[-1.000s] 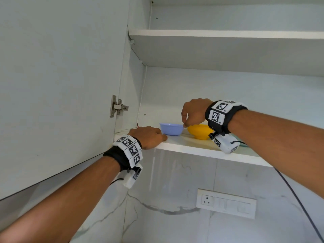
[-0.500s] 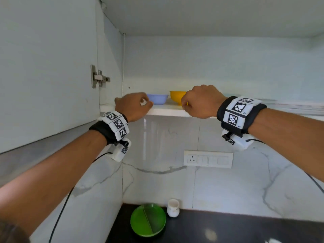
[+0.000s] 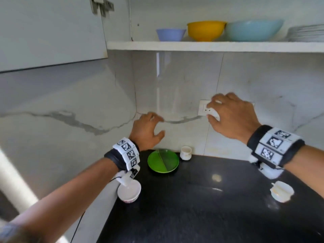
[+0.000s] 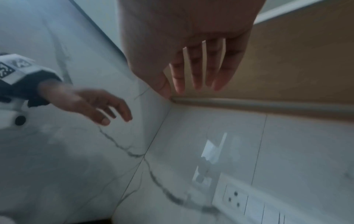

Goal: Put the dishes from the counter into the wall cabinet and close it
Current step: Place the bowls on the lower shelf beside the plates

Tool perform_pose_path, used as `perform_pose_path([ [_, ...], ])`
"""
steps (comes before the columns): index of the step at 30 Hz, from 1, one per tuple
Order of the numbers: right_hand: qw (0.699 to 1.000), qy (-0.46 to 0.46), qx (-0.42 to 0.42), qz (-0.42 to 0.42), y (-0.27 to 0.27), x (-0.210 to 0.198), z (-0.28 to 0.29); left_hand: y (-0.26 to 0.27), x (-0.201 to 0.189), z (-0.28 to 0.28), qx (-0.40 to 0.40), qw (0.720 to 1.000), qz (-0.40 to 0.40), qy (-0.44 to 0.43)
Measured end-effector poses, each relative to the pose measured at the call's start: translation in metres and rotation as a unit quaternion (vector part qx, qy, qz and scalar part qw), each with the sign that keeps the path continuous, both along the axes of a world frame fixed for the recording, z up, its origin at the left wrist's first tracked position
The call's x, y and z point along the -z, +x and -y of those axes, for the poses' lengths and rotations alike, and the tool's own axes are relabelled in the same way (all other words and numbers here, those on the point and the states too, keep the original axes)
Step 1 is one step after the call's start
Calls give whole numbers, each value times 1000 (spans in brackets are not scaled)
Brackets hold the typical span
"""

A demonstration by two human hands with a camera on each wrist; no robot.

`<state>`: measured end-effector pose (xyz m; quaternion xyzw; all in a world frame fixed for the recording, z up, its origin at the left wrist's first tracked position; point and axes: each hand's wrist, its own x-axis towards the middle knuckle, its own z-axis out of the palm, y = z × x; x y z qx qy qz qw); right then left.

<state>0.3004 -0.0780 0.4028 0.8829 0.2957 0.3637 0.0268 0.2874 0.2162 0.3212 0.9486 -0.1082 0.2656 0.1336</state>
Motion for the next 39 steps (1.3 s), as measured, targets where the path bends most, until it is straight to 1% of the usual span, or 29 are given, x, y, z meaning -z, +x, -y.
perform_pose_path([
  [1,999,0,18,-42,-1,19,0,0,27,-6,-25,997,-68,3],
  [3,992,-5,48,-116,-2,59,-2,-2,77,-17,-73,979,-188,32],
  [5,981,-16,67,-179,-4,100,-5,-8,120,-29,-109,954,-271,66],
  [7,967,-36,89,-237,-7,139,-9,-15,155,-39,-141,929,-329,94],
  [9,950,-60,108,-289,-11,176,-13,-21,180,-48,-162,906,-375,107],
  [11,933,-79,119,-330,-14,208,-15,-26,196,-55,-176,888,-410,114],
  [13,921,-94,124,-357,-15,235,-15,-28,205,-60,-183,874,-427,139],
  [18,891,-108,146,-415,-16,281,-6,-34,213,-63,-180,853,-442,211],
  [22,881,-96,154,-438,-18,303,3,-33,213,-56,-197,846,-446,215],
  [26,870,-87,162,-457,-22,318,14,-33,211,-49,-207,850,-443,196],
  [29,864,-75,160,-472,-28,326,19,-33,209,-44,-194,859,-442,172],
  [33,859,-65,156,-483,-31,324,22,-31,188,-30,-148,880,-439,106],
  [36,858,-63,147,-488,-27,310,23,-28,159,-14,-108,907,-402,65],
  [39,870,-57,132,-471,-15,277,26,-23,114,5,-58,933,-352,44],
])
